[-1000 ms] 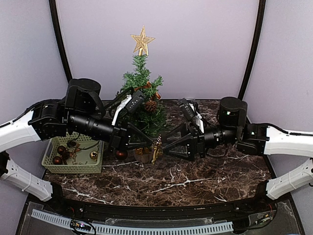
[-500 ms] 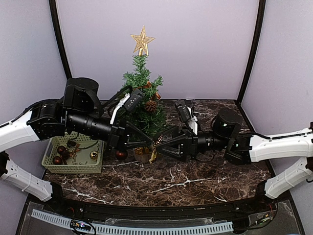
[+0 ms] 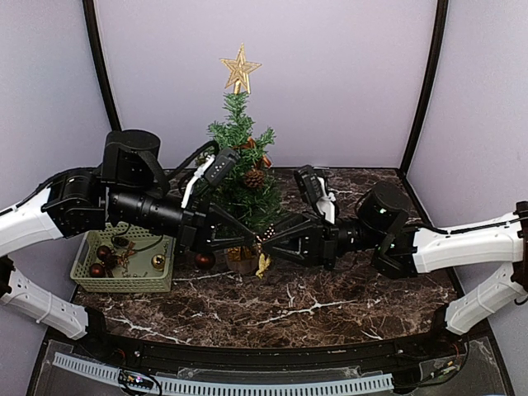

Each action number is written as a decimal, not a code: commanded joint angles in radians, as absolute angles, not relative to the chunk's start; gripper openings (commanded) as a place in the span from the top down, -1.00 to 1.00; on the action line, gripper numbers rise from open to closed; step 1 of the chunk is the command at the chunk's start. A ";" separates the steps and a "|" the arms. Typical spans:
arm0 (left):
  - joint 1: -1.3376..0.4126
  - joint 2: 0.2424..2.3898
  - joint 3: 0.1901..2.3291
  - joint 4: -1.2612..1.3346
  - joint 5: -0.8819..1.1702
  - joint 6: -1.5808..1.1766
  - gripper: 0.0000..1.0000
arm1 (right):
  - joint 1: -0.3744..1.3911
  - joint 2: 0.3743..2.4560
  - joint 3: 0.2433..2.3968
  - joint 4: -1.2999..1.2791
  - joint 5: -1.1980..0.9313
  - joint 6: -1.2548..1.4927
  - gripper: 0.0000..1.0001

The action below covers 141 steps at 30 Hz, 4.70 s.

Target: Decorate the small christmas tree

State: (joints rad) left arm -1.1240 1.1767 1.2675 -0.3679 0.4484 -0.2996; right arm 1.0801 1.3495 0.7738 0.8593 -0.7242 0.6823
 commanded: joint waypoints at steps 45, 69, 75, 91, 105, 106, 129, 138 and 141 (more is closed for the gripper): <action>-1.119 1.142 1.250 -0.437 0.438 -0.281 1.00 | 1.087 1.333 0.870 0.666 -0.718 0.589 1.00; -1.118 1.161 1.251 -0.445 0.458 -0.274 1.00 | 1.088 1.324 0.866 0.670 -0.709 0.597 1.00; -1.105 1.066 1.237 -0.454 0.294 -0.286 0.10 | 1.037 1.225 0.803 0.581 -0.642 0.575 1.00; -0.918 0.976 1.214 -0.476 0.059 -0.403 -0.23 | 0.915 1.180 0.857 0.432 -0.535 0.604 1.00; -0.832 1.044 1.243 -0.306 0.201 -0.361 -0.17 | 0.916 1.298 1.035 0.373 -0.593 0.641 1.00; -0.829 1.054 1.244 -0.307 0.200 -0.361 -0.17 | 0.925 1.304 1.026 0.383 -0.594 0.642 1.00; -0.814 0.957 1.050 -0.385 0.130 -0.478 -0.08 | 0.974 1.437 0.932 0.645 -0.510 0.858 1.00; -0.814 0.993 1.055 -0.380 0.132 -0.461 -0.16 | 0.989 1.485 0.942 0.708 -0.500 0.927 1.00; -0.814 0.997 1.055 -0.369 0.135 -0.458 -0.10 | 0.989 1.488 0.945 0.722 -0.485 0.934 1.00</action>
State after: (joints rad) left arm -0.8207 0.9970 1.0527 -0.3725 0.1379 -0.4744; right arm 0.9798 1.4822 0.9180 0.6411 -0.5137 0.9051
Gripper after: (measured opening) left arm 0.568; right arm 0.017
